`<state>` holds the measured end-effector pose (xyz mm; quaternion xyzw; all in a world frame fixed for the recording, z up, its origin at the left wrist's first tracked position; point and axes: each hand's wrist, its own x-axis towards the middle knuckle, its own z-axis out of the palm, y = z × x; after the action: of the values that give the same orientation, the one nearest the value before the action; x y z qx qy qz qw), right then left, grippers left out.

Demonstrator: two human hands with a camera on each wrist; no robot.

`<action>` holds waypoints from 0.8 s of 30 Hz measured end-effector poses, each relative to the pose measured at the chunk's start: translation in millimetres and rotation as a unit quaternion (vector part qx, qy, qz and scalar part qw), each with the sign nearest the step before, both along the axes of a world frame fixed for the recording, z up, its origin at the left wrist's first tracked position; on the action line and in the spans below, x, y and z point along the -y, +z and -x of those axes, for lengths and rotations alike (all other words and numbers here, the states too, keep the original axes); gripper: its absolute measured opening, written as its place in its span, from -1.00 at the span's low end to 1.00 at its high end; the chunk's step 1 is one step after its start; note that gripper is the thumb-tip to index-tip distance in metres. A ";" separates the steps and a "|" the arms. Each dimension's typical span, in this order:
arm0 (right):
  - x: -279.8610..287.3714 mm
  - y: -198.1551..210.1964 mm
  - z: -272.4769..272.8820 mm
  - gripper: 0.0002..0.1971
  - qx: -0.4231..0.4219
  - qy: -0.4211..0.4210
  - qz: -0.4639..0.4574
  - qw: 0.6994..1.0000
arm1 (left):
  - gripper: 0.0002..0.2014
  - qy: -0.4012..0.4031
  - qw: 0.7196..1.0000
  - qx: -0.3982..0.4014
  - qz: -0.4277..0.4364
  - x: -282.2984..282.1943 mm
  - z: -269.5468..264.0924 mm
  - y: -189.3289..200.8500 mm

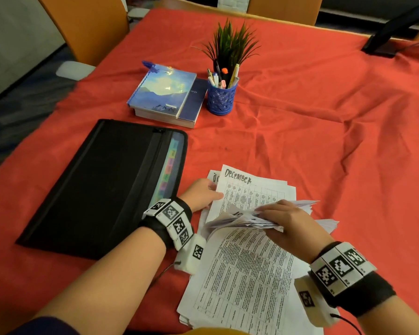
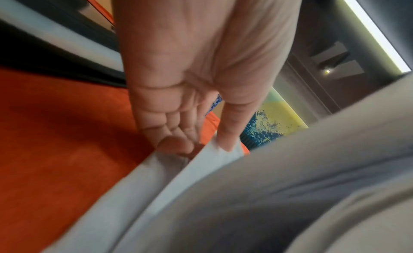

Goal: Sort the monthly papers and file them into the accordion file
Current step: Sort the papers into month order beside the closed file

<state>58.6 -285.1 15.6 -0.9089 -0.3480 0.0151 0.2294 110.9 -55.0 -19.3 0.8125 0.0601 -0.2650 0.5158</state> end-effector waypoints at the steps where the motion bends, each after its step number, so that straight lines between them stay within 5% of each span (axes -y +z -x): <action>1: 1.3 -0.7 0.7 -0.67 0.002 -0.005 -0.002 1.000 | -0.93 -0.016 1.000 0.005 0.010 1.9 3.0 2.9; 4: 3.9 -2.2 1.4 -0.71 0.010 -0.016 0.001 1.000 | -0.59 -0.069 0.996 0.011 0.058 4.6 10.7 -0.5; 7: 6.4 -6.4 2.3 -0.73 0.014 -0.032 0.004 0.999 | -0.60 -0.116 0.991 -0.007 0.063 3.9 17.5 4.5; 9: 6.8 -8.2 3.0 -0.70 -0.008 -0.046 -0.004 0.999 | -0.75 -0.077 0.996 0.000 0.047 2.8 19.2 4.6; 12: 5.1 -6.7 1.7 -0.73 -0.024 -0.042 -0.005 0.999 | -0.52 0.064 0.997 0.030 -0.001 3.0 18.9 0.2; 20: 5.4 -4.7 -0.7 -0.67 -0.010 -0.033 -0.026 0.999 | -0.80 0.078 0.993 0.047 0.079 3.1 14.0 -2.9; 22: 8.7 -3.8 -1.1 -0.64 -0.010 -0.030 -0.034 0.999 | -0.74 0.082 0.992 0.091 0.039 0.9 13.0 -4.0; 24: 11.9 -2.2 -1.8 -0.64 -0.019 -0.031 -0.042 0.998 | -0.91 0.107 0.985 0.134 0.012 -1.4 10.3 -0.1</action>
<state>60.4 -297.0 13.4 -0.9082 -0.3158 0.0111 0.2743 100.6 -53.6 -19.4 0.8235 0.0742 -0.0975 0.5540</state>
